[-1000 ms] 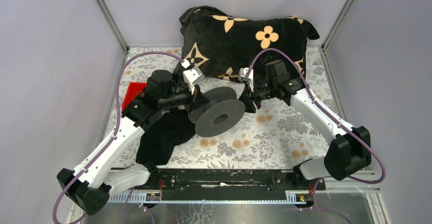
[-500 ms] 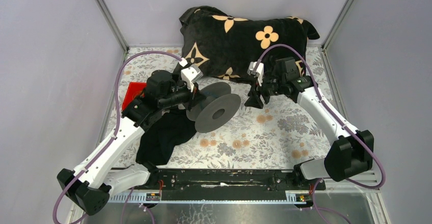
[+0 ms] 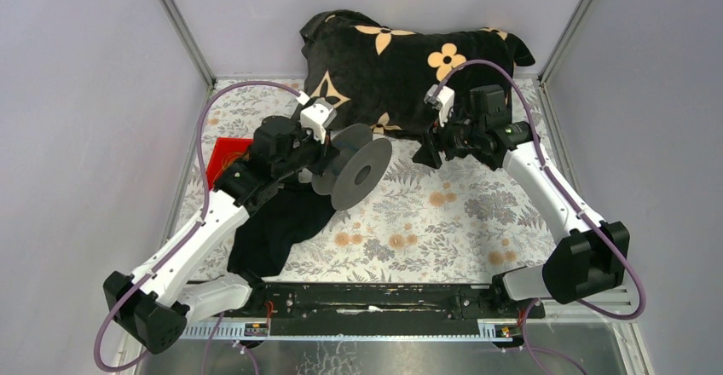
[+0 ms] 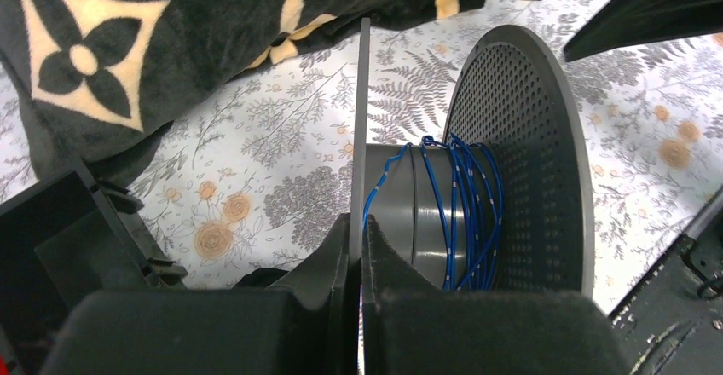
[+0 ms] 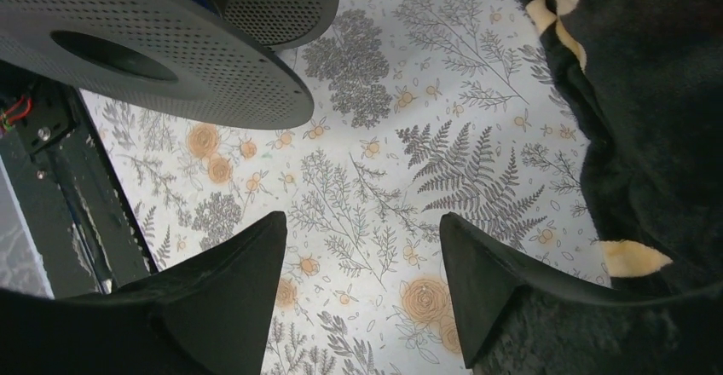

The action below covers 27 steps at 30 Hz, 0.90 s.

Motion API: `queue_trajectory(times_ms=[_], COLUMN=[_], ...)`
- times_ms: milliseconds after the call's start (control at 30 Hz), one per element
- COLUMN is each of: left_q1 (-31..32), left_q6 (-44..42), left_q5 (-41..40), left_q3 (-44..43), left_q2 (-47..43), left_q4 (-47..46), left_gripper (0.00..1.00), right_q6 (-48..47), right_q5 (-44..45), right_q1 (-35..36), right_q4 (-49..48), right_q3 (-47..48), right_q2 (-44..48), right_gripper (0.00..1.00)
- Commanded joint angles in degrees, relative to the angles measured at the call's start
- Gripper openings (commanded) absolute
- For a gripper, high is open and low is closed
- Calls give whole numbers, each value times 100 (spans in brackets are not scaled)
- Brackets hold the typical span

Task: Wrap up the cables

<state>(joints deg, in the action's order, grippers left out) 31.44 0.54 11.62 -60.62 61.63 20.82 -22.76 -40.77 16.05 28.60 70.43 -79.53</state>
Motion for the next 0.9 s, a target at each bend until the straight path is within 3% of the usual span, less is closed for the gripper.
queue_trajectory(times_ms=[0,200,533,867], left_q1=[-33,-37,-67,-201], left_q6=[328,592,1841,3086], left_q5=[-496,-306,1434,2774], left_q3=[-4,-26,-84,-144], left_q2=[44,318,1438,2847], left_q4=[-816,-788,-1231,-2160], left_gripper=[0,0,0,0], right_q6=[773,1200,1211,1273], right_q5=[426,833,1419,1178], right_q1=[-20,-23,-131,-661], right_q4=[-346,-248,-302,-647], right_q3=[309,256,-528,-960], right_q2=[262,431,1006,1220], right_gripper=[75,83,84,85])
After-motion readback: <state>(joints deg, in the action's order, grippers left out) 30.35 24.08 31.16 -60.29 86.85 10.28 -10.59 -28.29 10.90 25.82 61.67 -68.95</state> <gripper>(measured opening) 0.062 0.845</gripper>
